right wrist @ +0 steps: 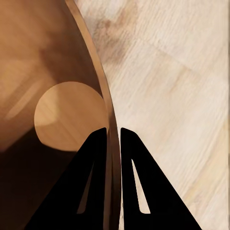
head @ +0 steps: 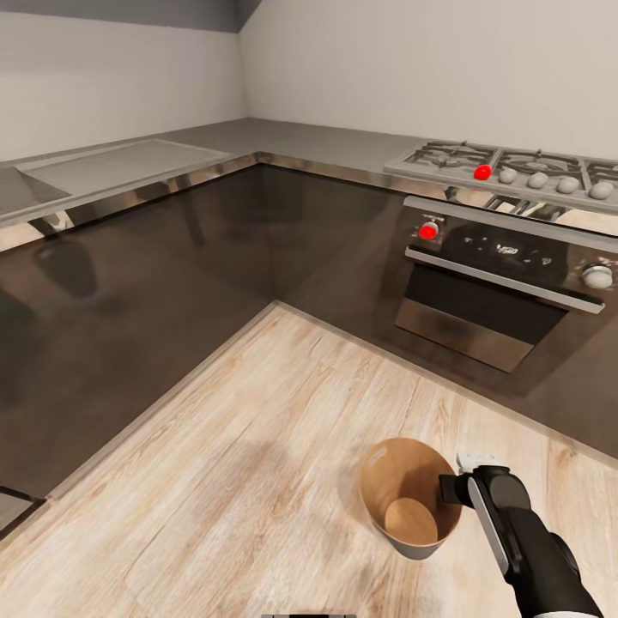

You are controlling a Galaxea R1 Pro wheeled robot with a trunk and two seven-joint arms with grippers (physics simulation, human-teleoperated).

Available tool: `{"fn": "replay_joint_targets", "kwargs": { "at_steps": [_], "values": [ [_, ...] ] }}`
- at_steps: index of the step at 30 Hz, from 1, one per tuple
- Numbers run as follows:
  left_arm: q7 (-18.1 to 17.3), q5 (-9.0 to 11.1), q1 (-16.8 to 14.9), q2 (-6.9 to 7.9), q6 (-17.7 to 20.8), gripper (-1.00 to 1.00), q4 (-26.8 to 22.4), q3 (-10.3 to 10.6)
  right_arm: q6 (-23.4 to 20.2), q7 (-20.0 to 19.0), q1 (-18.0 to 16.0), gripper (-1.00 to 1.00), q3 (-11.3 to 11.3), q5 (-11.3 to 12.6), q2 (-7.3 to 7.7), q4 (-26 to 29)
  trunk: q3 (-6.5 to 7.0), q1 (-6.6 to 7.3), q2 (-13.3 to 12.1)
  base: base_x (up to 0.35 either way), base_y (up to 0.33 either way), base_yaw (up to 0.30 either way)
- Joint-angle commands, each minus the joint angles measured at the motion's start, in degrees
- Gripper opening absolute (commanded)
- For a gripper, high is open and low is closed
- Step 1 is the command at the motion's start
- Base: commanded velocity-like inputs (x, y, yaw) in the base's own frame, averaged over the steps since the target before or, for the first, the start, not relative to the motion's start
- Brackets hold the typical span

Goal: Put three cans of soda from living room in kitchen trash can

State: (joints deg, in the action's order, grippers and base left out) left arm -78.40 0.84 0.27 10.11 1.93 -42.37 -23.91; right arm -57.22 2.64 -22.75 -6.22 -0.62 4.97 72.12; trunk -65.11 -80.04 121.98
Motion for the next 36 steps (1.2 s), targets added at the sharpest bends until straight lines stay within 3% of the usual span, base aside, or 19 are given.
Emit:
{"fn": "replay_joint_targets", "kwargs": {
  "at_steps": [1, 19, 36],
  "values": [
    [0.0, 0.0, 0.0, 0.00, 0.0, 1.00, 0.0, 0.0, 0.0, -0.3, 0.0, -1.00, 0.0, 0.7, 0.00, 0.0, 0.00, 0.00, 0.0, 0.000, 0.000, 0.000],
    [0.0, 0.0, 0.0, 0.00, 0.0, 1.00, 0.0, 0.0, 0.0, -0.4, 0.0, -1.00, -0.1, 0.7, 0.04, 0.0, 0.01, 0.00, 0.0, 0.000, 0.000, 0.000],
    [0.0, 0.0, 0.0, 0.00, 0.0, 1.00, 0.0, 0.0, 0.0, -0.4, 0.0, -1.00, -0.1, 0.7, -0.01, 0.0, 1.52, 0.00, 0.0, 0.000, 0.000, 0.000]
  ]
}}
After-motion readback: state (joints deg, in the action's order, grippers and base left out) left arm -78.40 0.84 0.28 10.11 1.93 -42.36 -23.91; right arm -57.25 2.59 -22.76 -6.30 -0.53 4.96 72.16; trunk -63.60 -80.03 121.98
